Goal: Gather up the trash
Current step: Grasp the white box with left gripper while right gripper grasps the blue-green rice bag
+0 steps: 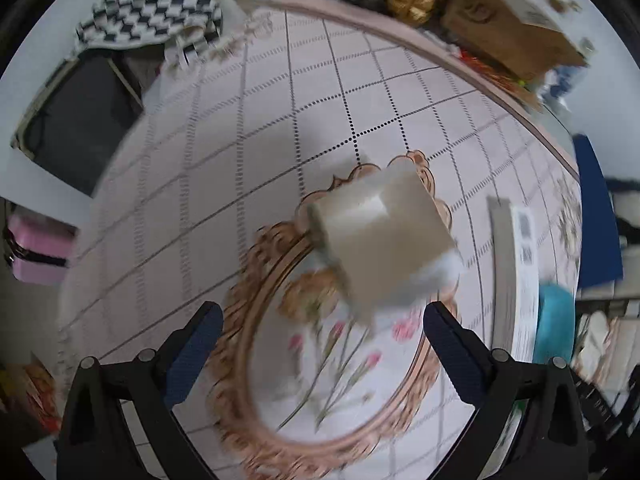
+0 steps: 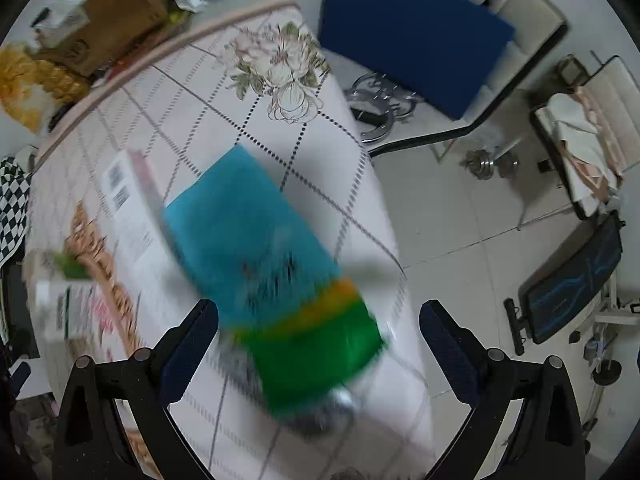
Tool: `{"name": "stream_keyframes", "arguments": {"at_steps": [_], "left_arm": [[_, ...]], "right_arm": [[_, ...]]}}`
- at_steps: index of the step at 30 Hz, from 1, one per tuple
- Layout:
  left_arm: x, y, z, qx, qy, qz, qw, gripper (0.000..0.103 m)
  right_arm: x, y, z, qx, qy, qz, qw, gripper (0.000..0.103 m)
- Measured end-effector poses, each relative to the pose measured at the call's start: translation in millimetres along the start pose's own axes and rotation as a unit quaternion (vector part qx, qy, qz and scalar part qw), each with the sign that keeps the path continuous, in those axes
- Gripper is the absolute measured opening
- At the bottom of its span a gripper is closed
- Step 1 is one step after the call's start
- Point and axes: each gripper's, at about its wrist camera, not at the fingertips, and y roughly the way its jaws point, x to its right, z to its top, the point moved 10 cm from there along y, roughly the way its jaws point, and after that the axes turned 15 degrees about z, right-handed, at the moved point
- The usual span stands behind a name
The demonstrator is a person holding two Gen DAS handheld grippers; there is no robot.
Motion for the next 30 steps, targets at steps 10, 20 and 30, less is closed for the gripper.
{"name": "stream_keyframes", "arguments": {"at_steps": [10,20,30], "left_arm": [[20.6,26.4,19.1,-0.004,0.022,-0.01,0.9997,0.009],[24.3,6.7,13.9,0.054,0.082,0.02,0.9949,0.0],[5.5,-18.8,7.4,0.075,0.074,0.007,0.9944,0.0]], "right_arm": [[-10.9,47.1,9.2,-0.02,-0.005,0.043,0.999,0.07],[-26.2,18.4,4.5,0.016,-0.022,0.057,0.998,0.02],[-34.6,-19.0,-6.6,0.051,-0.016,0.079,0.995,0.014]]}}
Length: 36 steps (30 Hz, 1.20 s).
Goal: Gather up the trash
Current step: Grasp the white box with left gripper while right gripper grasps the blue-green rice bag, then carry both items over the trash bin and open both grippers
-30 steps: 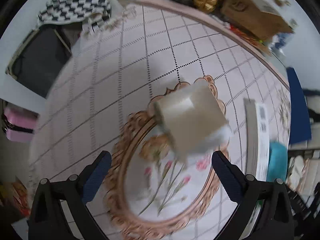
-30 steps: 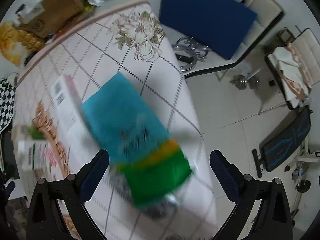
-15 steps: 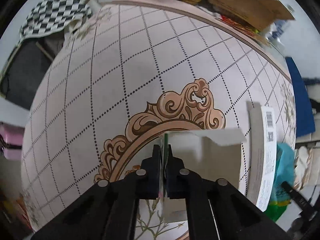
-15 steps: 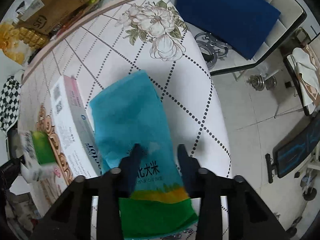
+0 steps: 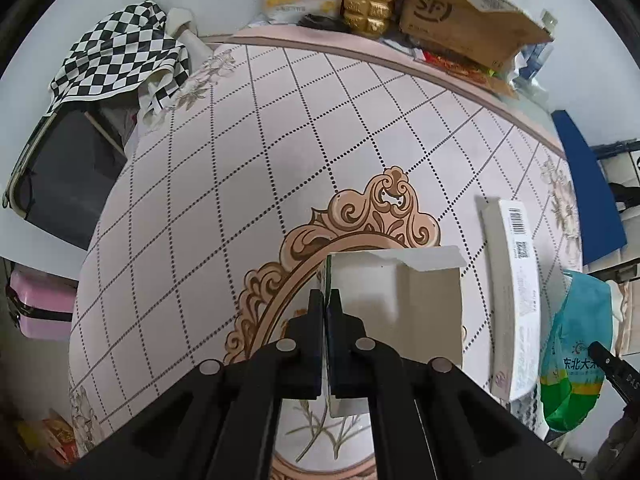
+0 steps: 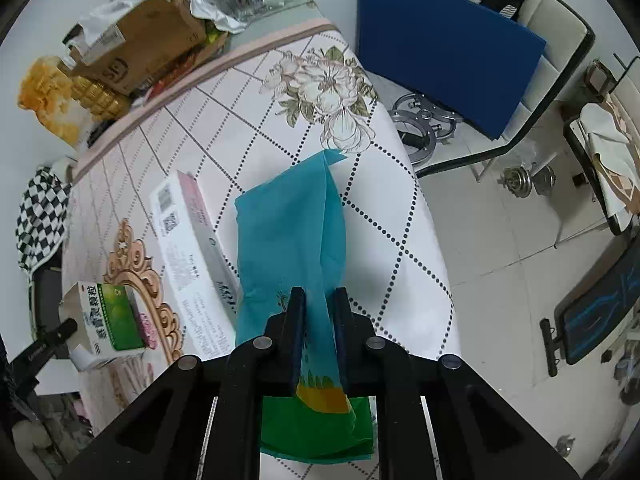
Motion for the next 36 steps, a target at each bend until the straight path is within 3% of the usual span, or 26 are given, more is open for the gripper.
{"name": "stream_keyframes", "arguments": {"at_steps": [9,17,25,31,36], "left_arm": [[-24.5,-42.0,-28.2,0.035,0.009,0.003,0.9994,0.0],[-52.5,-80.7,-81.8,0.05,0.025,-0.008,0.9984,0.0],[-103.1,-127.7,-166.1,0.072,0.052,-0.029,0.9956,0.0],[-157.0,-162.4,-236.8,0.094,0.076,-0.051,0.9913,0.0],[-197.1,-176.2,-309.8,0.08,0.102,-0.071,0.989,0.0]], "right_arm": [[-20.5,-31.9,-24.7,0.02,-0.006,0.027,0.999,0.014],[-55.5,-63.5,-88.2,0.026,-0.034,0.046,0.998,0.014],[-89.2,-110.4,-198.7,0.039,-0.04,0.074,0.996,0.014],[-113.1,-153.2,-318.2,0.06,-0.037,0.083,0.994,0.013],[-123.9,-181.6,-430.7,0.064,-0.019,0.087,0.994,0.013]]}}
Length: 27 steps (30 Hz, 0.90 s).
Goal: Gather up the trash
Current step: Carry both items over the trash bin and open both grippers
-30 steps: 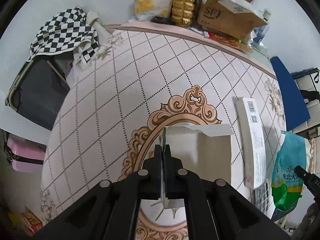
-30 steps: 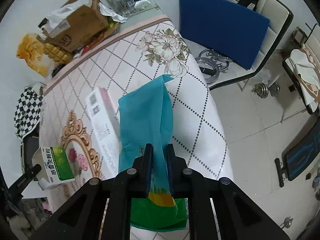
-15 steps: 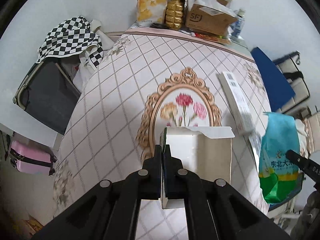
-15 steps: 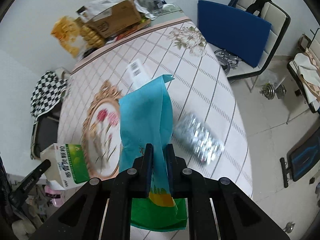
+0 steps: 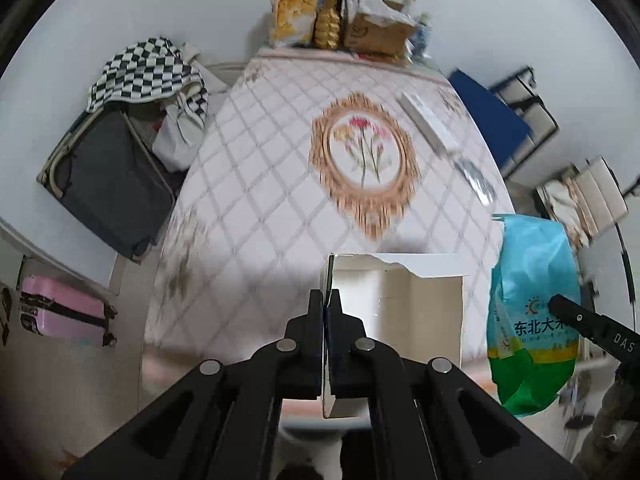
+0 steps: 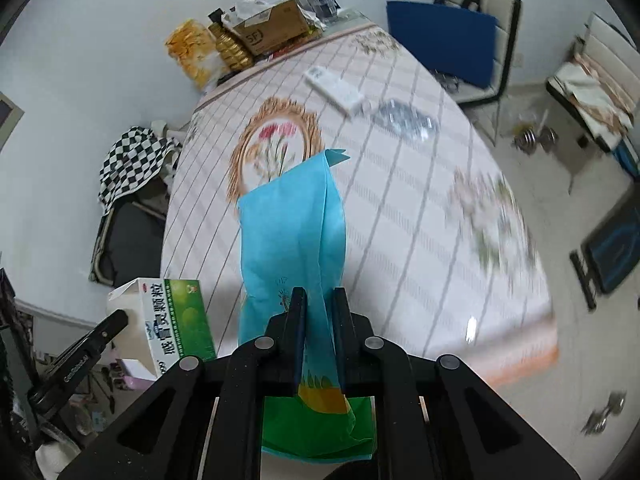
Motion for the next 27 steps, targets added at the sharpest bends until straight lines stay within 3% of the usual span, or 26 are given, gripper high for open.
{"name": "stream_keyframes", "arguments": {"at_steps": [7,13,18,27], "left_arm": [[-5.7,3.5,-118.0,-0.077,0.025,-0.025,0.9964,0.0],[-5.3,54.9,-207.0,-0.155,0.031,-0.008,0.9874,0.0],[9.2,130.7,-275.4,-0.214,0.031,0.004,0.9763,0.0],[41.4,303.8,-350.1,-0.266,0.034,0.029,0.9628,0.001]], "right_arm": [[0.8,-12.4,-144.5,-0.056,0.024,-0.001,0.998,0.013],[51.9,19.9,-259.4,-0.148,0.061,-0.02,0.987,0.013],[112.2,82.5,-338.4,-0.216,0.077,-0.034,0.973,0.013],[224.0,228.7,-402.9,-0.238,0.105,-0.047,0.964,0.013]]}}
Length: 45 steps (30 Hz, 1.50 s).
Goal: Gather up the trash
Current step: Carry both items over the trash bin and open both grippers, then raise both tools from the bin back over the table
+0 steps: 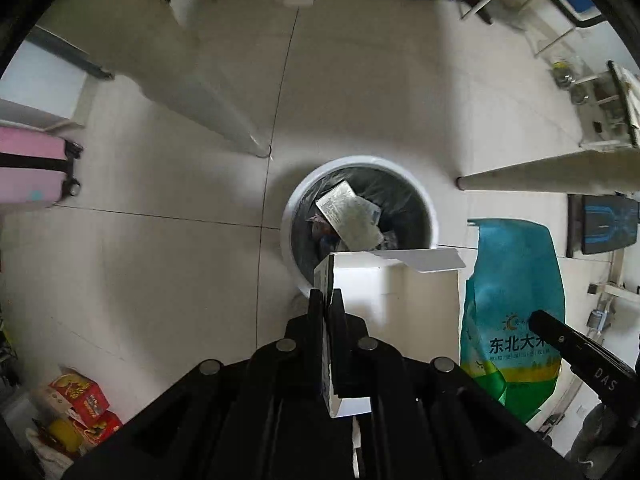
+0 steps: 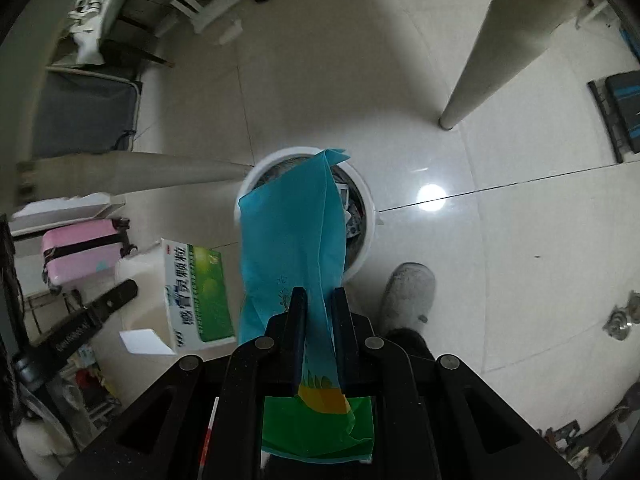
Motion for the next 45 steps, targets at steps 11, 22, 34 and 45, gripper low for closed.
{"name": "stream_keyframes", "arguments": {"at_steps": [11,22,34,45], "left_arm": [[19.1,113.8,10.5,-0.042,0.016,-0.018,0.9988,0.007],[1.9,97.2,3.7,-0.031,-0.003,-0.006,0.9995,0.092],[-14.8,58.0,-27.4,-0.001,-0.007,0.039,0.9992,0.096],[-21.1,-21.6,-51.6,0.026,0.006,0.034,0.9991,0.096]], "right_arm": [[64.1,128.4,35.1,-0.032,-0.014,-0.014,0.999,0.014],[54.6,136.8,39.5,-0.047,-0.03,-0.029,0.998,0.06],[38.2,88.7,24.4,-0.021,-0.116,-0.13,0.985,0.102],[-6.7,3.3,-3.7,0.004,-0.125,-0.13,0.984,0.102]]}}
